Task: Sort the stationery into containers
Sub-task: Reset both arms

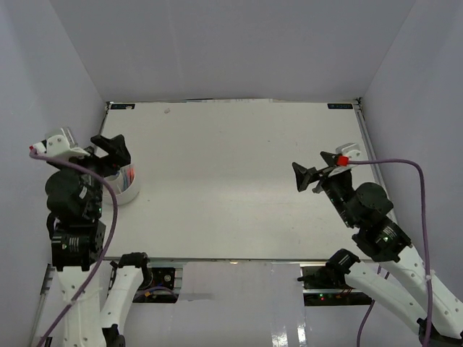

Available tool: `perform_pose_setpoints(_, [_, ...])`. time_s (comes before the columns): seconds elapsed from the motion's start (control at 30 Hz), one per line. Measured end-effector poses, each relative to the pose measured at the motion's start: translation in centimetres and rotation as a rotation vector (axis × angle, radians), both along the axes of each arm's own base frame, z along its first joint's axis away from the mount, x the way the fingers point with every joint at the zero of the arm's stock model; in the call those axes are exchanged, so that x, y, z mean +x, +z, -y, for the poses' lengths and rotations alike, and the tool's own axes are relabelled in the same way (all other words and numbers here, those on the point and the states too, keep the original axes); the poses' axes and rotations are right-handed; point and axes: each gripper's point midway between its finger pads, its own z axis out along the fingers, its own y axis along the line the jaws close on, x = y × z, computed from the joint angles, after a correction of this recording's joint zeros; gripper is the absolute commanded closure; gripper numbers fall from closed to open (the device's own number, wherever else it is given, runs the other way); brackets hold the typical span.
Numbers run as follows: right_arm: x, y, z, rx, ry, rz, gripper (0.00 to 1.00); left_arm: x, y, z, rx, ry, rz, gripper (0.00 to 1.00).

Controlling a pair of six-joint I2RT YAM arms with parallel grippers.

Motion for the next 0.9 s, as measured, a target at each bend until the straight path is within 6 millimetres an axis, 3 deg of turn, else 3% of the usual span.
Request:
perform_pose_setpoints(0.1, [-1.2,1.7,2.4,0.024,-0.057,0.044,0.1,-4.2,1.9,2.5,0.004,-0.124,0.064,0.02])
perform_pose_setpoints(0.27, [-2.9,2.5,5.8,0.043,-0.135,0.092,0.1,-8.7,1.1,4.7,-0.01,-0.254,0.055,0.02])
perform_pose_setpoints(0.5, [-4.7,1.5,8.8,0.059,-0.199,0.14,0.1,-13.1,-1.3,4.1,-0.052,-0.281,0.05,0.02])
perform_pose_setpoints(0.9, [-4.9,-1.2,9.8,0.044,-0.236,0.124,0.1,-15.3,-5.7,2.9,-0.087,-0.254,-0.026,0.02])
